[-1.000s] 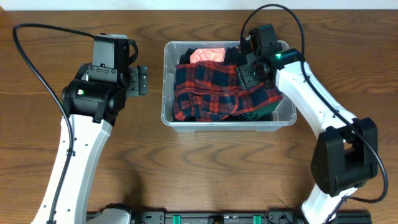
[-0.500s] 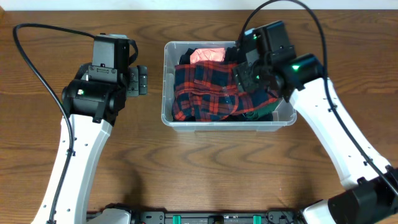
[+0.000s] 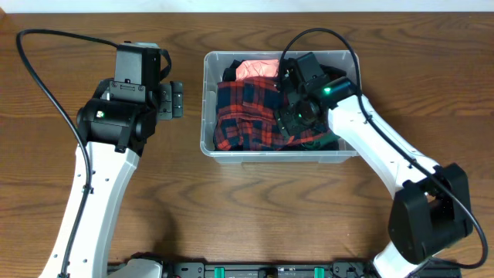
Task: Pack container
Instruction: 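Press and tuck the plaid shirt down into the bin with right gripper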
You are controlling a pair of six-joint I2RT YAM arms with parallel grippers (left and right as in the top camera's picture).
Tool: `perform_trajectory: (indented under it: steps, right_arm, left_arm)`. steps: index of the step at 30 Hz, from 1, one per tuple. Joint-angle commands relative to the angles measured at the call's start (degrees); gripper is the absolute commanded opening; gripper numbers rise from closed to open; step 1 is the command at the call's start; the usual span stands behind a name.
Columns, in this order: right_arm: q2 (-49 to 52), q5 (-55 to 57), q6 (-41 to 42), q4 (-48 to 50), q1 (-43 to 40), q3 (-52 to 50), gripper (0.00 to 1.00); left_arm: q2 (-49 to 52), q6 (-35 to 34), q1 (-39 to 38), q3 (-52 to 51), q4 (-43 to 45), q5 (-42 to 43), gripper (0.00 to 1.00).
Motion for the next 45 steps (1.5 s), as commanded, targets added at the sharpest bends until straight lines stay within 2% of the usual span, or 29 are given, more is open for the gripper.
perform_trajectory:
  steps: [1, 5, 8, 11, 19, 31, 39, 45]
  right_arm:
    - [0.8, 0.0, 0.8, 0.7, 0.2, 0.0, 0.74]
    - [-2.3, 0.0, 0.8, 0.4, 0.0, 3.0, 0.74]
    - [-6.6, 0.0, 0.8, 0.6, -0.3, 4.4, 0.78]
    - [-12.0, 0.0, 0.8, 0.6, -0.8, 4.6, 0.99]
    - [-21.0, 0.0, 0.8, -0.9, -0.7, 4.6, 0.99]
    - [-21.3, 0.7, 0.7, -1.1, -0.8, 4.5, 0.99]
    - [-21.3, 0.6, 0.8, 3.1, -0.7, 4.5, 0.99]
    - [-23.7, 0.6, -5.0, 6.7, -0.2, 4.5, 0.99]
  left_arm:
    - [-0.2, 0.6, 0.2, 0.9, -0.2, -0.7, 0.98]
    - [-0.2, 0.6, 0.2, 0.9, -0.2, -0.7, 0.98]
    - [-0.2, 0.6, 0.2, 0.9, -0.2, -0.7, 0.98]
    - [-0.2, 0.6, 0.2, 0.9, -0.2, -0.7, 0.98]
    - [-0.2, 0.6, 0.2, 0.9, -0.2, -0.7, 0.98]
    - [-0.2, 0.6, 0.2, 0.9, -0.2, -0.7, 0.98]
    - [-0.2, 0.6, 0.2, 0.9, -0.2, -0.7, 0.98]
    - [-0.2, 0.6, 0.2, 0.9, -0.2, -0.7, 0.98]
